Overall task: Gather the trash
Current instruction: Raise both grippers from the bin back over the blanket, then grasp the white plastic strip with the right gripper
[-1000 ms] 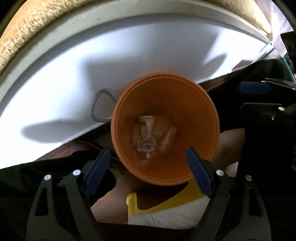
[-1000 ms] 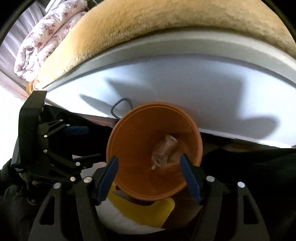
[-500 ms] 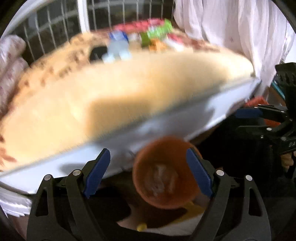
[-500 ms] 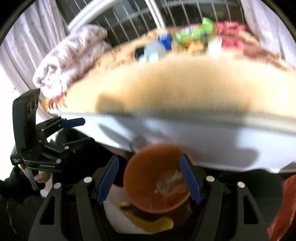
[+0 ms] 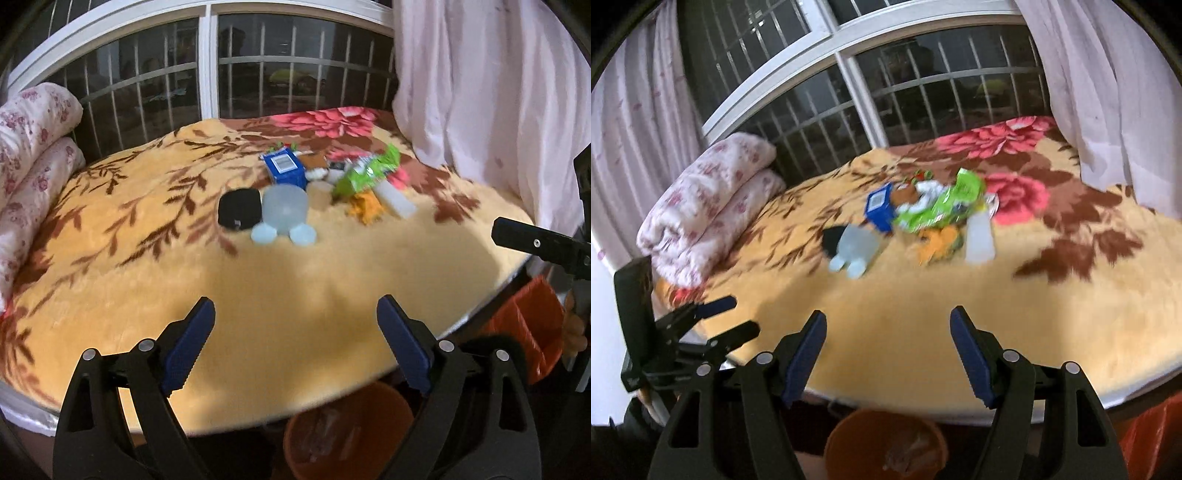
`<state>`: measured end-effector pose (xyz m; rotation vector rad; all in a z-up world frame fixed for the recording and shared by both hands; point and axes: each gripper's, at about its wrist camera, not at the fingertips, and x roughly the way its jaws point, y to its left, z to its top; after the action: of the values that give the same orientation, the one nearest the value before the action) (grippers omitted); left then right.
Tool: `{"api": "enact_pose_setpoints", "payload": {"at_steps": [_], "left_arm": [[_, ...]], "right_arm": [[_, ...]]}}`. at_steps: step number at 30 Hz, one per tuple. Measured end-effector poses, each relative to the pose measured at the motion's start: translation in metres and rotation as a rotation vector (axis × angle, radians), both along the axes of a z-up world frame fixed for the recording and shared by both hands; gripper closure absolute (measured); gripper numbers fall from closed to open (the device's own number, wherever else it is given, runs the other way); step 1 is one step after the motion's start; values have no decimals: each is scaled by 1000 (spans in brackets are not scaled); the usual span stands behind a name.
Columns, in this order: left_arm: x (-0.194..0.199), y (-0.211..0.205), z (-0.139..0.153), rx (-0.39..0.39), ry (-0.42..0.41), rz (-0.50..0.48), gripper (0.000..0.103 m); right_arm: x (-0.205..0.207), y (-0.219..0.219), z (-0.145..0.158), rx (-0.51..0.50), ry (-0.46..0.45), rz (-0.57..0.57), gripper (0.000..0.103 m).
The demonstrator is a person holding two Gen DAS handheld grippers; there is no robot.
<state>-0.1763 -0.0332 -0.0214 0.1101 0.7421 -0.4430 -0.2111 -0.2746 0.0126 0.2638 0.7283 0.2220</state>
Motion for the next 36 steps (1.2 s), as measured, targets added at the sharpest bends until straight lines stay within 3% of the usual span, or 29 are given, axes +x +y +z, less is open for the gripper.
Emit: {"api": "enact_pose_setpoints", "payload": {"at_steps": [10, 17, 23, 26, 27, 29, 33, 36], "left_arm": [[46, -9, -8, -18, 19, 46, 16], [56, -22, -15, 6, 30, 17, 16], [58, -29, -20, 22, 35, -1, 16], [59, -34, -20, 27, 41, -9, 16], [59, -37, -20, 32, 40, -11, 16], [58, -43, -18, 41, 37, -25, 16], [60, -69, -13, 86, 5, -96, 16], [66, -92, -12, 126, -19, -144, 16]], "right_arm": [[85, -37, -12, -51, 38, -66, 35], [131, -53, -46, -79, 126, -74, 36], [179, -58, -75, -90, 211, -54, 44], [211, -62, -90, -38, 283, -30, 59], [215, -64, -92, -2, 295, -20, 76], [215, -66, -95, 12, 336, -19, 77], [175, -65, -77, -33, 269, 8, 79], [141, -76, -68, 14, 228, -10, 79]]}}
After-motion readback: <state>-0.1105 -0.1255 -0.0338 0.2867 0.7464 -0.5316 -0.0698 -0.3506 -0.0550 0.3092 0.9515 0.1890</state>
